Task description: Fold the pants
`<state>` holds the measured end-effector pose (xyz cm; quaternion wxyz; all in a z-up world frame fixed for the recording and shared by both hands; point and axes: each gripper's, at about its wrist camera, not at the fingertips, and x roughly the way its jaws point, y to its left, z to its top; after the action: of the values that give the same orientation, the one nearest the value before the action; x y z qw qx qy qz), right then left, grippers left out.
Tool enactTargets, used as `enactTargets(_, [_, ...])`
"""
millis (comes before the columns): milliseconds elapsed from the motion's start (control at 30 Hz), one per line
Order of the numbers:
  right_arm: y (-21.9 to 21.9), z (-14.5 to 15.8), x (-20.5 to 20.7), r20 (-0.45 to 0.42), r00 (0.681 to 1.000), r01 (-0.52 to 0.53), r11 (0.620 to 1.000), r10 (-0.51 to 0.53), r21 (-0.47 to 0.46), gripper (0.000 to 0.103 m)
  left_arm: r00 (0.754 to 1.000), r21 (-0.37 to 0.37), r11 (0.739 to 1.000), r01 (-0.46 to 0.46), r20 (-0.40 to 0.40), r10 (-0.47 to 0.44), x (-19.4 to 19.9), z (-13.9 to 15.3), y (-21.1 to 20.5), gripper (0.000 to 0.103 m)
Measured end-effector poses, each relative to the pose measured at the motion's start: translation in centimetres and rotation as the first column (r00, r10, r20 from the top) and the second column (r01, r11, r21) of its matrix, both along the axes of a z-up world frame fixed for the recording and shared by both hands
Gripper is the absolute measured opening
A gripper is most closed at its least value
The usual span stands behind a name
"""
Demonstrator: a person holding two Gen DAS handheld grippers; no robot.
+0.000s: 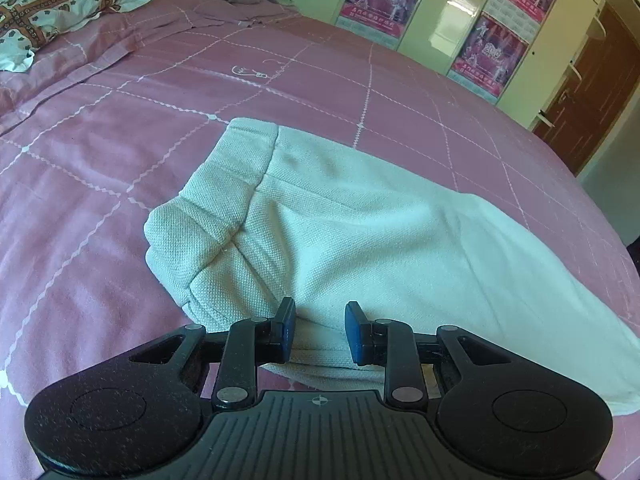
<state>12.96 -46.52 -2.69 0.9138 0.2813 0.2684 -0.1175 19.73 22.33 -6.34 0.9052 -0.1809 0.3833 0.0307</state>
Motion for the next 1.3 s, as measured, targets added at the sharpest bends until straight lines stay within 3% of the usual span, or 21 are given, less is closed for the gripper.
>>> enactTargets(67, [-1.1,0.1,-4.9,0.102,0.994,0.024,0.997,-0.032,0.073,0.023,1.000,-0.009,1.000,-0.004,0.006,0.004,-0.1,-0.2,0.1,0.028])
enactTargets(200, [-1.3,-2.7,-9.5,0.096,0.991,0.075,0.985,-0.091,0.155,0.022,1.000,-0.021,1.000,-0.007,-0.002,0.007,0.4,-0.6,0.5,0.028])
enactTargets(300, [-1.8,-5.0,-10.6,0.085,0.989,0.101,0.965,-0.125,0.242,0.022,1.000,-0.013,1.000,0.006,-0.012,-0.007,0.7,-0.6,0.4,0.028])
enactTargets(400, [-2.1,-7.3,-9.1,0.043,0.990,0.115,0.939,-0.136,0.325,0.036,1.000,-0.022,1.000,0.009,-0.011,-0.009,0.9,-0.7,0.6,0.028])
enactTargets(433, [-2.2,-8.2,-8.5,0.007,0.988,0.141,0.925,-0.154,0.353,0.036,1.000,-0.028,1.000,0.005,-0.009,-0.005,0.8,-0.7,0.6,0.028])
enactTargets(533, [-2.2,-9.1,-7.4,0.034,0.981,0.159,0.898,-0.189,0.410,0.035,1.000,-0.017,1.000,0.001,-0.007,-0.001,0.8,-0.9,0.4,0.028])
enactTargets(567, [-2.0,-8.7,-6.7,0.026,0.983,0.159,0.907,-0.183,0.389,0.014,1.000,-0.011,1.000,0.002,-0.009,-0.002,0.9,-0.8,0.4,0.028])
enactTargets(600, [-1.6,-8.2,-6.1,0.011,0.986,0.150,0.924,-0.164,0.351,0.007,1.000,-0.006,1.000,0.004,-0.012,-0.004,1.0,-0.8,0.3,0.028])
enactTargets(667, [-0.6,-5.7,-6.0,0.083,0.985,0.123,0.959,-0.149,0.256,0.006,1.000,0.002,1.000,0.006,-0.017,-0.006,1.0,-0.7,0.2,0.028])
enactTargets(767, [0.1,-2.7,-7.4,0.162,0.975,0.123,0.975,-0.154,0.187,0.005,1.000,0.016,1.000,0.013,-0.016,-0.012,1.0,-0.7,0.0,0.028])
enactTargets(833, [-0.4,-4.1,-6.7,0.080,0.982,0.162,0.978,-0.173,0.130,0.005,1.000,0.025,1.000,0.015,-0.010,-0.015,1.0,-0.7,0.0,0.028])
enactTargets(900, [-1.8,-7.9,-5.6,-0.076,0.978,0.208,0.955,-0.196,0.212,0.004,1.000,0.028,0.999,0.016,-0.009,-0.016,0.8,-0.6,-0.1,0.028])
enactTargets(933, [-2.2,-8.4,-6.0,-0.037,0.977,0.212,0.940,-0.210,0.268,0.005,1.000,0.029,0.999,0.013,-0.010,-0.012,0.7,-0.3,-0.1,0.028])
enactTargets(967, [-2.2,-8.1,-6.4,-0.024,0.976,0.215,0.935,-0.218,0.281,0.015,1.000,0.032,0.999,-0.003,-0.006,0.004,0.4,0.3,-0.2,0.028])
enactTargets(1033, [-0.8,-6.3,-8.1,0.001,0.963,0.265,0.946,-0.269,0.188,0.022,0.997,0.076,0.996,-0.043,0.060,0.038,-1.0,2.1,-1.1,0.028])
enactTargets(1067, [0.2,-5.1,-9.1,0.029,0.958,0.280,0.953,-0.285,0.119,0.021,0.994,0.096,0.995,-0.037,0.108,0.026,-1.6,3.0,-2.0,0.028])
enactTargets(1167, [3.7,-2.8,-10.0,0.102,0.981,0.165,0.986,-0.164,-0.003,0.018,0.978,0.115,0.992,0.057,0.193,-0.079,-2.0,4.3,-6.2,0.028])
enactTargets(1233, [7.2,-2.1,-8.7,0.109,0.994,-0.001,0.998,0.008,-0.064,0.018,0.963,0.142,0.979,0.148,0.205,-0.175,-1.6,4.0,-9.9,0.028])
enactTargets(1300, [10.9,-1.9,-6.5,0.096,0.979,-0.172,0.982,0.179,-0.079,0.020,0.952,0.164,0.961,0.223,0.174,-0.251,-0.9,2.8,-13.1,0.028])
